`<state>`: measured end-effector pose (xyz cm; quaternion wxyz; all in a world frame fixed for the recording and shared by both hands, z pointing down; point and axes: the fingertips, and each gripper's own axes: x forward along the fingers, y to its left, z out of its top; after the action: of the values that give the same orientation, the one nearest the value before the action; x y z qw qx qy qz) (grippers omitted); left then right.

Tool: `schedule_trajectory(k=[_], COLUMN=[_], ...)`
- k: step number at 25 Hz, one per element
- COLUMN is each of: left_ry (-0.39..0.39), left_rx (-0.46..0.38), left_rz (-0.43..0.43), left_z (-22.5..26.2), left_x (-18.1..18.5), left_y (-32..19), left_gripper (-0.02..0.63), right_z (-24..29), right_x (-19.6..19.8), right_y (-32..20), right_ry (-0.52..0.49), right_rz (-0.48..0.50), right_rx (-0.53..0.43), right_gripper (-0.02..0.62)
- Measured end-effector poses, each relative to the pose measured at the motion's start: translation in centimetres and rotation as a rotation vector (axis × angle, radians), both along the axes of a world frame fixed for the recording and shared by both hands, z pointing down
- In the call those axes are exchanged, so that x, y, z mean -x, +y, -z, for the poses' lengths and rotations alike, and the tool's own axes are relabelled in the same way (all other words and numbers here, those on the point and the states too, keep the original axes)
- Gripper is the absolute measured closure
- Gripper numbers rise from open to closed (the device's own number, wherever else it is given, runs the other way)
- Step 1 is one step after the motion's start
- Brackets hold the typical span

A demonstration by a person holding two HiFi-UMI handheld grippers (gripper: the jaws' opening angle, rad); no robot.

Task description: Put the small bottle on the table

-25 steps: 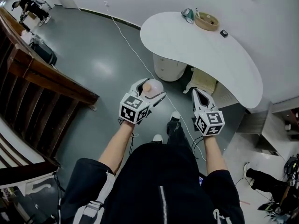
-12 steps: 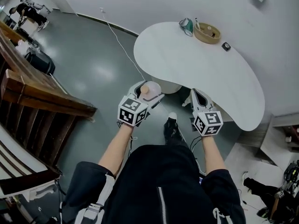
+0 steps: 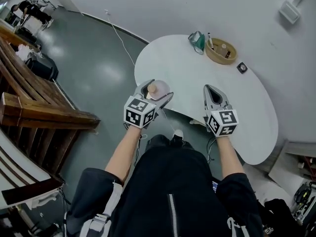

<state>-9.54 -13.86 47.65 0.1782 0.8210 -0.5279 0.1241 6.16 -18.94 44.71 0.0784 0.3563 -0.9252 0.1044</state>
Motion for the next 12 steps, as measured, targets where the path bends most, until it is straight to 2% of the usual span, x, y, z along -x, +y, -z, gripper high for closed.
schedule_trajectory(k=[7, 12], left_ry=[-0.011, -0.043], left_rx=[0.034, 0.074], left_rz=[-0.032, -0.09], left_z=[-1.6, -4.2], left_x=[0.4, 0.5], left_y=[-5.2, -7.3], left_gripper=[0.204, 0.204], right_z=[-1.2, -2.3], right_x=[0.9, 0.7], right_y=[-3.7, -5.1], right_ry=[-0.002, 0.011], right_rz=[-0.014, -0.061], right_rx=[0.037, 0.066], right_gripper=[0.594, 0.594])
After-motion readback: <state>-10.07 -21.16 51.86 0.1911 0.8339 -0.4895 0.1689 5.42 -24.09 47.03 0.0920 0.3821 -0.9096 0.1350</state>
